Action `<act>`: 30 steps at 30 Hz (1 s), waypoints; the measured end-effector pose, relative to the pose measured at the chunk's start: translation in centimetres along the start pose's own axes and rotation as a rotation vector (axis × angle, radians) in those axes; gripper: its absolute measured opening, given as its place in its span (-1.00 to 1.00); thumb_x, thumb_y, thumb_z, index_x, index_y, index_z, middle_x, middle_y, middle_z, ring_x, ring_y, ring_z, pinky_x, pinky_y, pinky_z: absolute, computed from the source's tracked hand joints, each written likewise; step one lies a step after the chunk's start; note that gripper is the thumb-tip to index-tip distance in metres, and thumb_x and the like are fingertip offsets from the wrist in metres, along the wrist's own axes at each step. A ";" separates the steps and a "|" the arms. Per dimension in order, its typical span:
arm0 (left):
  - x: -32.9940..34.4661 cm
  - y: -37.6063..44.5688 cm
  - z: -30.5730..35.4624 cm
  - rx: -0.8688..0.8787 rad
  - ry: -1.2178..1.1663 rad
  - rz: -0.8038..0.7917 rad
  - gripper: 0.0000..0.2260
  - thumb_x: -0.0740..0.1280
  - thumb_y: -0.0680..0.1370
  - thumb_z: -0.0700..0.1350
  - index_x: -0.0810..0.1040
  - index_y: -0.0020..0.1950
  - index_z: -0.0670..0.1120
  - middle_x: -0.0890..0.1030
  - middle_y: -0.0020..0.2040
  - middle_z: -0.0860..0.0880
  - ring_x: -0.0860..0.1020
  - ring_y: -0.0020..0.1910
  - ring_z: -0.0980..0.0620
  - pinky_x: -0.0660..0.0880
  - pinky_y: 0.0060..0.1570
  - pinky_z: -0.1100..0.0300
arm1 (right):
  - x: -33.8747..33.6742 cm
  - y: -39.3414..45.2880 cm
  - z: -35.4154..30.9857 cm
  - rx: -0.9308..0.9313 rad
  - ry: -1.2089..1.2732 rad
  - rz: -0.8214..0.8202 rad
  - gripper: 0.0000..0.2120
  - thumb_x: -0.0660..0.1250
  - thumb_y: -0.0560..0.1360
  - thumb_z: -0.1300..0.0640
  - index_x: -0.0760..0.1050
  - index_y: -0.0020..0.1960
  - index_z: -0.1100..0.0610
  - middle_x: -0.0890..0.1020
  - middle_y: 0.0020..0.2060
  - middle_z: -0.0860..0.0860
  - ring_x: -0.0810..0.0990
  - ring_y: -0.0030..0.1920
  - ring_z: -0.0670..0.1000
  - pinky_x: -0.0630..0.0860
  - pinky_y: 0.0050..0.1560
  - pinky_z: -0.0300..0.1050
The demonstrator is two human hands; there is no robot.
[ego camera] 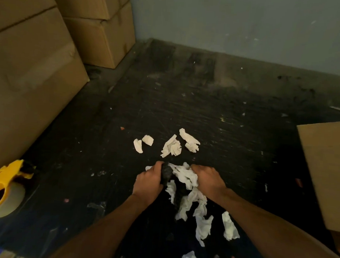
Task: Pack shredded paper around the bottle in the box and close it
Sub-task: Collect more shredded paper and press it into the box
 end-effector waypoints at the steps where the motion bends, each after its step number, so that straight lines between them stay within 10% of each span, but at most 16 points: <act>1: -0.6 0.3 0.0 -0.017 -0.025 -0.006 -0.45 0.36 0.53 -0.13 0.22 0.46 -0.03 0.59 0.21 -0.10 0.57 0.18 -0.09 0.47 0.23 -0.04 | -0.7 -0.2 0.4 0.049 0.068 -0.001 -0.69 0.29 0.56 0.06 0.44 0.29 0.02 0.63 0.12 0.10 0.61 0.10 0.15 0.54 0.09 0.03; 18: -11.9 2.0 19.1 0.169 -0.358 0.223 -0.59 0.34 0.54 -0.25 0.37 0.37 -0.07 0.61 0.11 -0.16 0.61 0.12 -0.13 0.55 0.16 -0.06 | -25.4 -17.0 14.8 0.447 0.317 0.574 -0.72 0.27 0.60 0.08 0.46 -0.29 0.02 0.58 -0.39 -0.01 0.61 -0.32 0.01 0.36 -0.41 -0.24; 30: -7.0 0.8 46.6 0.362 -0.520 0.269 -0.80 0.31 0.57 -0.02 0.46 0.16 -0.02 0.63 -0.02 -0.09 0.63 -0.02 -0.09 0.59 0.02 -0.11 | -33.0 -30.6 37.4 0.506 0.166 0.682 -0.68 0.23 0.61 0.01 0.64 -0.11 0.18 0.69 -0.23 0.10 0.61 -0.19 0.08 0.44 -0.19 -0.07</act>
Point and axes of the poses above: each hand's wrist, its own y-axis towards the middle knuckle, its own x-axis out of the palm, z = x × y, the point moved 8 cm from there along y, towards the middle knuckle
